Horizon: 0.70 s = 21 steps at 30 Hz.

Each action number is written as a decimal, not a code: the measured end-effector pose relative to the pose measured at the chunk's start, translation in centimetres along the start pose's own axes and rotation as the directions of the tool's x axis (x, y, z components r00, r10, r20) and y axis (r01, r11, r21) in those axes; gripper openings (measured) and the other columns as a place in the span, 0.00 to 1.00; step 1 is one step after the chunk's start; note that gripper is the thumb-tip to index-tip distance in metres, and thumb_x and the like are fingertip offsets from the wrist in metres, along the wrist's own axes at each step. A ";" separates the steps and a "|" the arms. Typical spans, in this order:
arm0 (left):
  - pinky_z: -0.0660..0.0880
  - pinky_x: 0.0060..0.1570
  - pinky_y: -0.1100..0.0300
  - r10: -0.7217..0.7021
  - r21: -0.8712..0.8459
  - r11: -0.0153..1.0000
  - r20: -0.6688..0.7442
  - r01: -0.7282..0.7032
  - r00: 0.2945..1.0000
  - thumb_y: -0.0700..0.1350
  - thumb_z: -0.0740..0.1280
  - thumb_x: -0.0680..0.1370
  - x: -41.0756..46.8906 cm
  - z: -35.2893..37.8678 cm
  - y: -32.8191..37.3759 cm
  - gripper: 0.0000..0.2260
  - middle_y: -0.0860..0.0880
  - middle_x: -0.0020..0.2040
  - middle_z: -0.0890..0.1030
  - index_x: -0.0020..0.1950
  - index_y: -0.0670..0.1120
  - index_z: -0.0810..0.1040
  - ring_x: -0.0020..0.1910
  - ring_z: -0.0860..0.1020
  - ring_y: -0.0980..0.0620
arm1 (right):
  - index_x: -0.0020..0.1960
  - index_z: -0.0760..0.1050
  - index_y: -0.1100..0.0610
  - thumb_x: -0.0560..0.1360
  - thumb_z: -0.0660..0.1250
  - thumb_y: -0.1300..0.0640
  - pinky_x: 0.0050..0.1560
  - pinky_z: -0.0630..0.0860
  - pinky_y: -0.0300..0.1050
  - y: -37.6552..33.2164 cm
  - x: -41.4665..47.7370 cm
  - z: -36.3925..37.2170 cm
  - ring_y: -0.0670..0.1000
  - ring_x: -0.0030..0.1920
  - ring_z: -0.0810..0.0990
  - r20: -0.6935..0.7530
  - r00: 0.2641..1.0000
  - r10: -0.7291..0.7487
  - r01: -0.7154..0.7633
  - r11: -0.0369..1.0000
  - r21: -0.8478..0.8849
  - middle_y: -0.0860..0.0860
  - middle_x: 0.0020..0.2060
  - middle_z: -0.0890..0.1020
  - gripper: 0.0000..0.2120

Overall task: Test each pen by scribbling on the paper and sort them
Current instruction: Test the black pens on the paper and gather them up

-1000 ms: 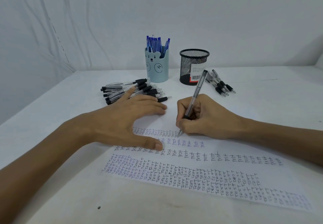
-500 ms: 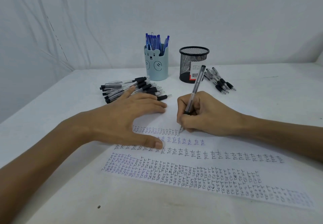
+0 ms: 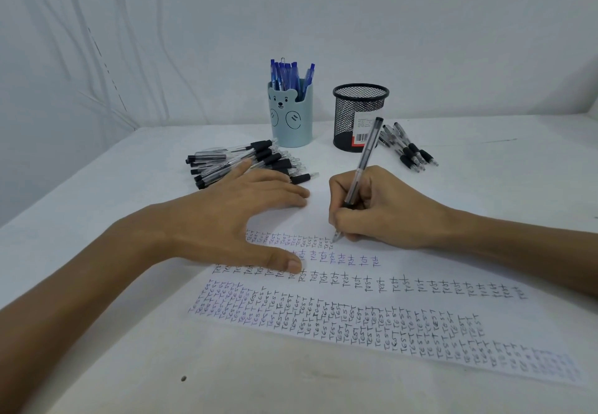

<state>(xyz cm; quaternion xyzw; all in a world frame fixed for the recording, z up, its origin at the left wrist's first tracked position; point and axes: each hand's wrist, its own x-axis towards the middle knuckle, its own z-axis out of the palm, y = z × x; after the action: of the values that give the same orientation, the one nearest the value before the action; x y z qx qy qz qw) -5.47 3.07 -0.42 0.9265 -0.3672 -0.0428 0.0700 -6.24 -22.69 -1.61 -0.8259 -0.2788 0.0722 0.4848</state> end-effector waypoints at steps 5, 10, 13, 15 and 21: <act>0.40 0.80 0.56 0.001 -0.002 1.000 0.001 -0.001 1.000 0.80 0.60 0.69 0.1 0.0 0.0 0.43 0.73 0.77 0.57 0.80 0.63 0.62 0.77 0.45 0.73 | 0.38 0.76 0.61 0.74 0.68 0.66 0.37 0.72 0.53 0.1 0.1 0.0 0.50 0.30 0.75 -0.014 1.000 0.006 -0.006 1.000 0.000 0.54 0.28 0.80 0.06; 0.48 0.75 0.65 0.006 -0.017 1.000 -0.016 -0.006 1.000 0.80 0.61 0.68 0.1 0.1 -0.2 0.43 0.74 0.77 0.56 0.80 0.64 0.62 0.77 0.45 0.71 | 0.40 0.75 0.62 0.74 0.68 0.66 0.32 0.69 0.41 0.1 0.2 0.1 0.47 0.29 0.74 -0.024 1.000 0.000 -0.001 1.000 -0.013 0.54 0.28 0.80 0.05; 0.47 0.76 0.63 0.014 0.001 1.000 -0.024 -0.014 1.000 0.80 0.61 0.69 0.2 0.2 -0.4 0.42 0.73 0.78 0.54 0.79 0.64 0.62 0.78 0.44 0.69 | 0.38 0.74 0.61 0.74 0.67 0.65 0.32 0.69 0.41 0.1 0.2 0.2 0.47 0.28 0.73 -0.038 0.999 0.000 -0.002 0.998 -0.055 0.53 0.27 0.79 0.07; 0.46 0.76 0.62 0.035 0.010 0.999 -0.042 -0.035 0.999 0.79 0.62 0.69 0.2 0.2 -0.5 0.40 0.72 0.79 0.53 0.78 0.64 0.64 0.79 0.44 0.68 | 0.36 0.71 0.59 0.75 0.66 0.64 0.28 0.67 0.38 0.2 0.3 0.2 0.47 0.25 0.71 -0.098 0.994 0.047 -0.045 0.999 0.022 0.52 0.25 0.77 0.10; 0.54 0.77 0.57 0.082 0.100 0.993 -0.205 -0.062 0.975 0.76 0.60 0.74 0.2 -0.2 -1.0 0.33 0.64 0.75 0.67 0.73 0.59 0.72 0.76 0.59 0.61 | 0.35 0.75 0.56 0.83 0.61 0.49 0.27 0.65 0.36 0.1 1.1 -0.2 0.48 0.29 0.72 -0.142 0.961 0.236 -0.154 0.887 0.435 0.53 0.32 0.76 0.20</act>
<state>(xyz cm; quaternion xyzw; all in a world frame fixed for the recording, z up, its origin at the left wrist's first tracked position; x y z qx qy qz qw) -4.61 3.71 -0.41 0.9142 -0.3928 0.0742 0.0666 -5.24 -22.27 -1.41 -0.7292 -0.1243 0.0993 0.6656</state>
